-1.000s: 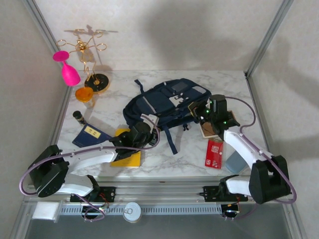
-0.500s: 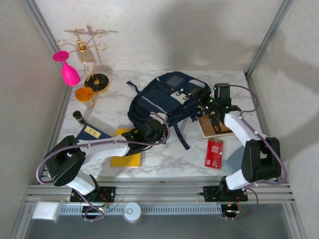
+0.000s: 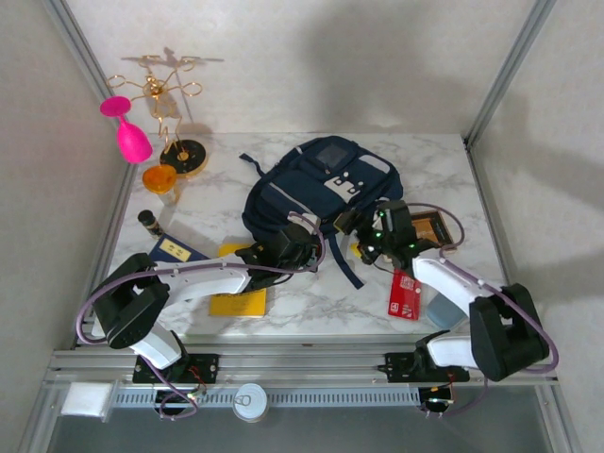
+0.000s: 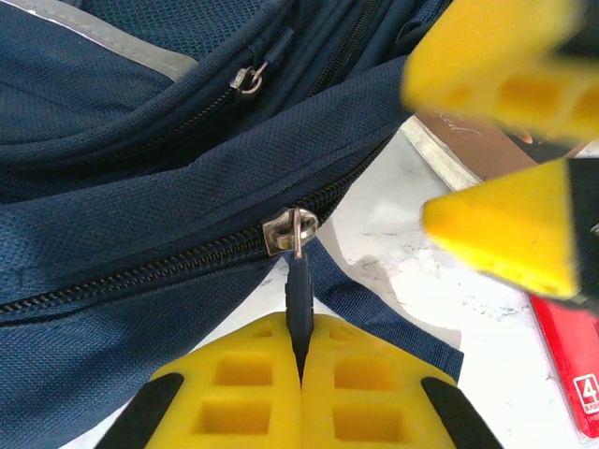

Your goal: Pack the student bag

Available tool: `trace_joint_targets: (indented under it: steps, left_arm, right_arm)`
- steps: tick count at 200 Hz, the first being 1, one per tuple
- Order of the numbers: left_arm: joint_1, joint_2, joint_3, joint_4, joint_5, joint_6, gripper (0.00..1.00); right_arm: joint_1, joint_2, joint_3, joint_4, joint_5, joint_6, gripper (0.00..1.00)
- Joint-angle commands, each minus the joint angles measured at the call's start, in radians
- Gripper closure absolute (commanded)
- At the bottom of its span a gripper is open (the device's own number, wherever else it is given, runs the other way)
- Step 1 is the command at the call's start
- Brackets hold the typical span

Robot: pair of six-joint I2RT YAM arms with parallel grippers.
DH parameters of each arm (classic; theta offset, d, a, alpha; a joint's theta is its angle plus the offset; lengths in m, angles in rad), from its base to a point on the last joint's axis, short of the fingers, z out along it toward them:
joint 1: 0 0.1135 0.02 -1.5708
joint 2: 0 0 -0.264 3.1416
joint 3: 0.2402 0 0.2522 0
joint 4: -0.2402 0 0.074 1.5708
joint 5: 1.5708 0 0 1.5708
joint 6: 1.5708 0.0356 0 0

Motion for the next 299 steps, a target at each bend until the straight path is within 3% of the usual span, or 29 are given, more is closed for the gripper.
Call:
trace_joint_targets:
  steps: [1, 28, 42, 73, 84, 92, 130, 162, 190, 210, 240, 276, 299]
  left_arm:
    - [-0.007, -0.003, 0.040, 0.038, 0.016, -0.006, 1.00]
    - [-0.007, 0.000, 0.035, 0.043, 0.022, -0.014, 1.00]
    - [-0.007, 0.000, 0.035, 0.046, 0.024, -0.023, 1.00]
    - [-0.007, 0.001, 0.033, 0.056, 0.029, -0.031, 1.00]
    - [-0.007, -0.003, 0.035, 0.032, 0.017, -0.044, 1.00]
    - [-0.006, -0.009, 0.035, 0.010, 0.015, -0.053, 1.00]
    - [0.007, -0.089, -0.056, -0.055, -0.027, -0.078, 1.00]
    - [0.035, -0.141, -0.136, -0.117, 0.047, -0.048, 1.00]
    - [0.035, -0.157, -0.168, -0.054, 0.109, -0.039, 1.00]
    - [0.033, -0.136, -0.142, -0.011, 0.119, -0.066, 1.00]
    - [0.027, -0.105, -0.104, 0.042, 0.108, -0.099, 1.00]
    - [0.022, -0.056, -0.052, 0.042, 0.113, -0.093, 1.00]
    - [0.021, -0.041, -0.037, 0.034, 0.114, -0.090, 1.00]
  right_arm:
    - [0.034, 0.072, 0.062, 0.157, 0.052, 0.109, 0.19]
    - [0.066, 0.144, 0.126, 0.157, 0.153, 0.070, 0.26]
    - [0.071, 0.173, 0.129, 0.191, 0.167, 0.065, 0.34]
    - [0.070, 0.228, 0.159, 0.196, 0.121, 0.023, 0.62]
    - [0.059, 0.219, 0.149, 0.234, 0.079, -0.012, 0.83]
    - [0.046, 0.208, 0.145, 0.244, 0.050, -0.040, 0.90]
    - [-0.059, 0.182, 0.237, 0.040, -0.126, -0.281, 0.99]
    - [-0.209, 0.142, 0.292, -0.108, -0.244, -0.453, 1.00]
    - [-0.228, 0.144, 0.344, -0.182, -0.176, -0.483, 0.91]
    - [-0.213, 0.142, 0.337, -0.186, -0.146, -0.441, 0.59]
    - [-0.191, 0.066, 0.269, -0.266, -0.019, -0.362, 0.25]
    - [-0.080, -0.064, 0.064, -0.166, 0.035, -0.092, 0.03]
    - [0.010, -0.044, 0.030, -0.058, 0.063, 0.048, 0.01]
